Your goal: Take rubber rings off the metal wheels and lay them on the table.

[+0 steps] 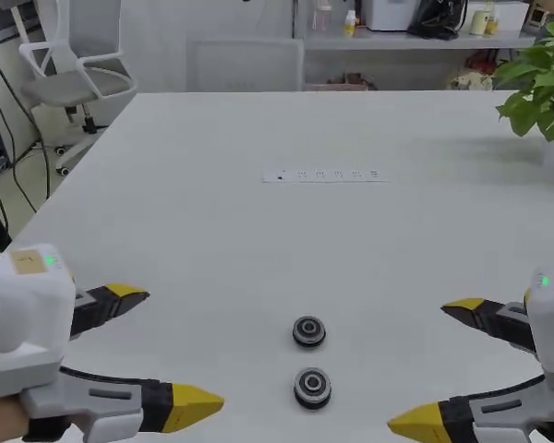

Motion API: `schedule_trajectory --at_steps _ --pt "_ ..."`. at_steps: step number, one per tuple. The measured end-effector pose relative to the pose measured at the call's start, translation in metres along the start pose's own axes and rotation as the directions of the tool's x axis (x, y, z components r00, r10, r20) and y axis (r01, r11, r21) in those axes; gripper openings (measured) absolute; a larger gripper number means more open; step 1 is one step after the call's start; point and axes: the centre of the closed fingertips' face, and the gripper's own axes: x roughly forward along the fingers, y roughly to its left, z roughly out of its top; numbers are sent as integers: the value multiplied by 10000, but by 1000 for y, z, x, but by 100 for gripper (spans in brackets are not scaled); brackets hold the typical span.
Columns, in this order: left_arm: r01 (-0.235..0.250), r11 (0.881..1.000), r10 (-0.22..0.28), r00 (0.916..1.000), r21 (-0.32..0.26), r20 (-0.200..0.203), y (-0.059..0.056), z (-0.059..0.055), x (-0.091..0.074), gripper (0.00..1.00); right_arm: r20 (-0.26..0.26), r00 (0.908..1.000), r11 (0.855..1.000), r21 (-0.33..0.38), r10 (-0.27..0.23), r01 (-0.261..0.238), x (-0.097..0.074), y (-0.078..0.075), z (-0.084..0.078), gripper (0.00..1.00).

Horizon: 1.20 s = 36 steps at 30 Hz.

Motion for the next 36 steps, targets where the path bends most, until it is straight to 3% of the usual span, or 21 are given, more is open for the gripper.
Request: schedule_trajectory --at_steps 16,36 --pt "113 9992 -112 9999 381 -16 10 10 15 90 -85 9994 9988 -353 342 -345 15 -6 6 96" --pt "214 9970 -188 9992 745 -358 15 -2 29 87 -130 9955 9934 -654 941 -947 31 -5 -4 94"
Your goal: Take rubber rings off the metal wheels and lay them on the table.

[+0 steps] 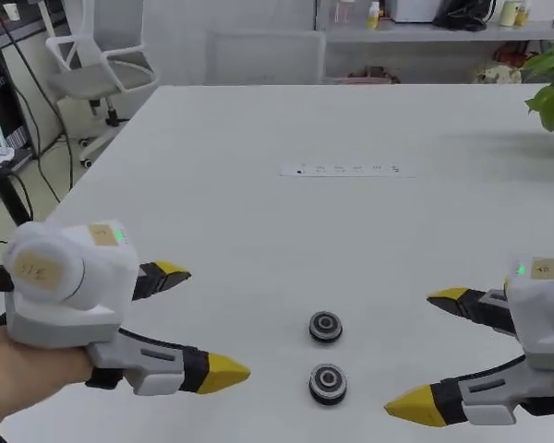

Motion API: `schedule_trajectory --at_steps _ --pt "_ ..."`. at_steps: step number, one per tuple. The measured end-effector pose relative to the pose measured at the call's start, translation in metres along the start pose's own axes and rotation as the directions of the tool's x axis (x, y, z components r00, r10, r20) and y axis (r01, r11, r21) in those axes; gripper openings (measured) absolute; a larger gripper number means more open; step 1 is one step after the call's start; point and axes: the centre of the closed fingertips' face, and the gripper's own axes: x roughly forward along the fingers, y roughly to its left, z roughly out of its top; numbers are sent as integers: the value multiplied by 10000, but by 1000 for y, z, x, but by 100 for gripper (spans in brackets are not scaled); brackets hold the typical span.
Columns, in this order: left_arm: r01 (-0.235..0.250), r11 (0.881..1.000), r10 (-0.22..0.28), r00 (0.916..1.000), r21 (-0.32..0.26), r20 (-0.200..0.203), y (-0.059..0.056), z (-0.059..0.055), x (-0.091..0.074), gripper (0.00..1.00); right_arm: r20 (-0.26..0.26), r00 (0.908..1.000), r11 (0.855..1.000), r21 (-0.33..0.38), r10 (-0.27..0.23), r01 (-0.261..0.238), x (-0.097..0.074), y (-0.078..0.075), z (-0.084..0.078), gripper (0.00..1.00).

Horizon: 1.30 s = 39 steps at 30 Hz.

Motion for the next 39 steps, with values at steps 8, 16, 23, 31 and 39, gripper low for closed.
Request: schedule_trajectory --at_steps 8,16,23,31,39 --pt "271 9996 -271 9996 30 -42 0 -4 7 86 -164 9997 9990 -409 180 -186 3 -1 -3 93" --pt "609 9979 -607 9981 226 -120 -5 0 14 85 -241 9993 9977 -612 290 -304 8 -2 -7 91" --pt "765 9965 -762 9971 337 -86 -9 3 21 85 -281 9989 9970 -671 370 -388 12 -2 -8 89" --pt "1027 9938 -1020 9946 426 -182 -16 1 28 83 -396 9974 9937 -926 600 -635 19 0 -8 85" --pt "1163 9925 -1154 9930 379 -267 -17 -3 31 82 -445 9954 9909 -1016 847 -888 28 4 -10 82"
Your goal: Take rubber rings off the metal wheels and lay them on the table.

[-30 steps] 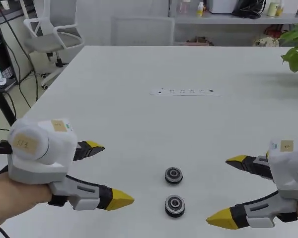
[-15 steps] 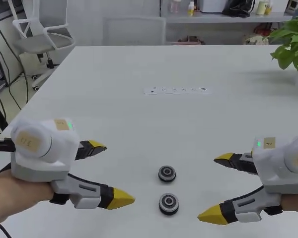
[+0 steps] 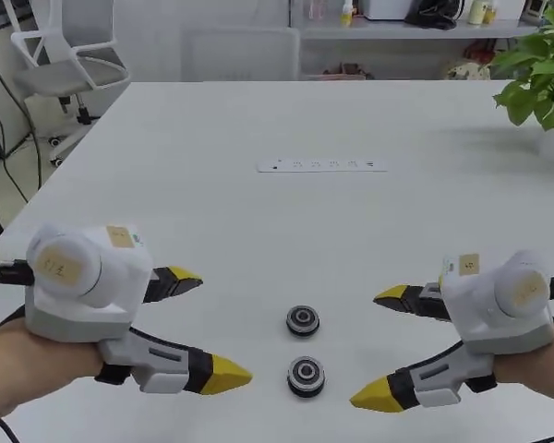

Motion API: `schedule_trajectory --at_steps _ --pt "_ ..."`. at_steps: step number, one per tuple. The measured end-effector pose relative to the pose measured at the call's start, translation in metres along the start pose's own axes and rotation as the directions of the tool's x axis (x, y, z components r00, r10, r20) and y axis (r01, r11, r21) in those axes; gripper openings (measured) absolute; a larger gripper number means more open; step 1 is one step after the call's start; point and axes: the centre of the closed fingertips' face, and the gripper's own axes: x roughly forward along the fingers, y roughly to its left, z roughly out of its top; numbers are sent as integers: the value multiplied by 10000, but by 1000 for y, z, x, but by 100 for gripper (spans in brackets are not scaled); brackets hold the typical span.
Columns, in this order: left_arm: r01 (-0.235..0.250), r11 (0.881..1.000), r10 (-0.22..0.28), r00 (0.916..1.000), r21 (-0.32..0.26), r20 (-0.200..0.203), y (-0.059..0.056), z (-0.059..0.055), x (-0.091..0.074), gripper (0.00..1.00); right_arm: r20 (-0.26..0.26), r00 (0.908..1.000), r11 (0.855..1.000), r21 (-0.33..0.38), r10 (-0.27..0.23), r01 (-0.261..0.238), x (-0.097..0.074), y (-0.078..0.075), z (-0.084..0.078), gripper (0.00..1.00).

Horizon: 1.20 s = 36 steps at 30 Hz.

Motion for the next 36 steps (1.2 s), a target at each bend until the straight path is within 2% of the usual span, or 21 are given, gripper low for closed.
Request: schedule_trajectory --at_steps 2,5,11,22,25,29,36 --pt "115 9998 -114 9999 -173 29 -1 0 1 82 14 10000 10000 -4 63 -63 2 0 0 80" --pt "234 9984 -219 9993 -505 296 0 3 3 81 42 9999 9999 39 101 -101 5 -1 1 79" --pt "259 9984 -251 9995 -508 169 2 -2 9 79 -67 9998 9998 99 197 -197 11 -4 -2 75" --pt "436 9988 -435 9990 -238 59 1 3 20 76 -153 9986 9986 160 502 -500 22 -2 -4 70" --pt "448 9990 -447 9989 56 -123 1 1 23 75 -184 9978 9979 95 639 -638 24 1 -4 67" --pt "554 9982 -547 9981 218 -294 0 -2 29 74 -275 9962 9966 -26 822 -823 28 5 -6 64" --pt "764 9964 -748 9963 367 -421 -5 -1 36 71 -398 9939 9945 -158 1030 -1037 31 9 -8 58"
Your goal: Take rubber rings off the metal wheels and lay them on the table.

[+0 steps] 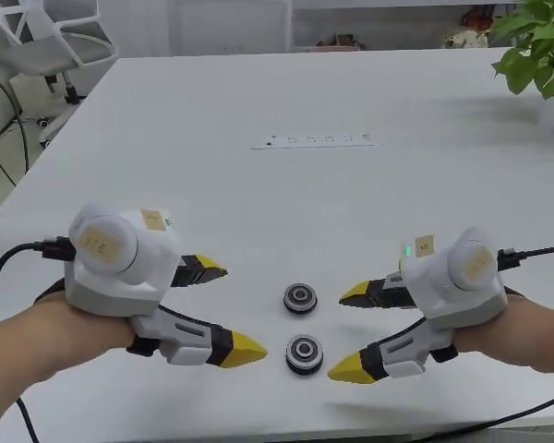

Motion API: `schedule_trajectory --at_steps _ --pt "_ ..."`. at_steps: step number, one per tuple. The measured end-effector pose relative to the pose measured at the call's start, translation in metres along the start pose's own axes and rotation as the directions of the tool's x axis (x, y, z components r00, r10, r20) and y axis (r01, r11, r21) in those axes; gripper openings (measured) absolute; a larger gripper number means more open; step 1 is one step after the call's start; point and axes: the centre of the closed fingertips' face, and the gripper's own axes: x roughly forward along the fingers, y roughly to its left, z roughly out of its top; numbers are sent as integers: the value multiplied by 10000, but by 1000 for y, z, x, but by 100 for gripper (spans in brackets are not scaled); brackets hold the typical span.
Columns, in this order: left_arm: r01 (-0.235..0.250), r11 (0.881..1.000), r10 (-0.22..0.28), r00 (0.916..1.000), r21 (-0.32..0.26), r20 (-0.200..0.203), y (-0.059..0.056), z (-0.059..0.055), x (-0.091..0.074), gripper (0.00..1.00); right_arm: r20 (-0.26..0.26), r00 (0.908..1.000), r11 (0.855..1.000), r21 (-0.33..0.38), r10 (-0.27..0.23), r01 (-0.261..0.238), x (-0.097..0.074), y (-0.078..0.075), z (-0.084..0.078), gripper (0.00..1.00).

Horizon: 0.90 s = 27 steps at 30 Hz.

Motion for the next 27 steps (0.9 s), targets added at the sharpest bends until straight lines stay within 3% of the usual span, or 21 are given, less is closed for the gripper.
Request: schedule_trajectory --at_steps 10,14,20,27 --pt "279 9995 -274 9993 173 -263 -5 -3 11 69 -50 9997 9997 12 226 -226 7 2 -3 49" --pt "418 9979 -395 9981 491 -466 -7 -3 18 67 -115 9993 9994 -65 348 -349 10 2 -4 46" --pt "689 9963 -666 9967 510 -454 -12 0 28 64 -196 9986 9986 -208 490 -494 14 4 -4 43" --pt "1032 9935 -1001 9930 479 -633 -20 -4 36 59 -292 9970 9968 -320 720 -730 18 8 -4 38"
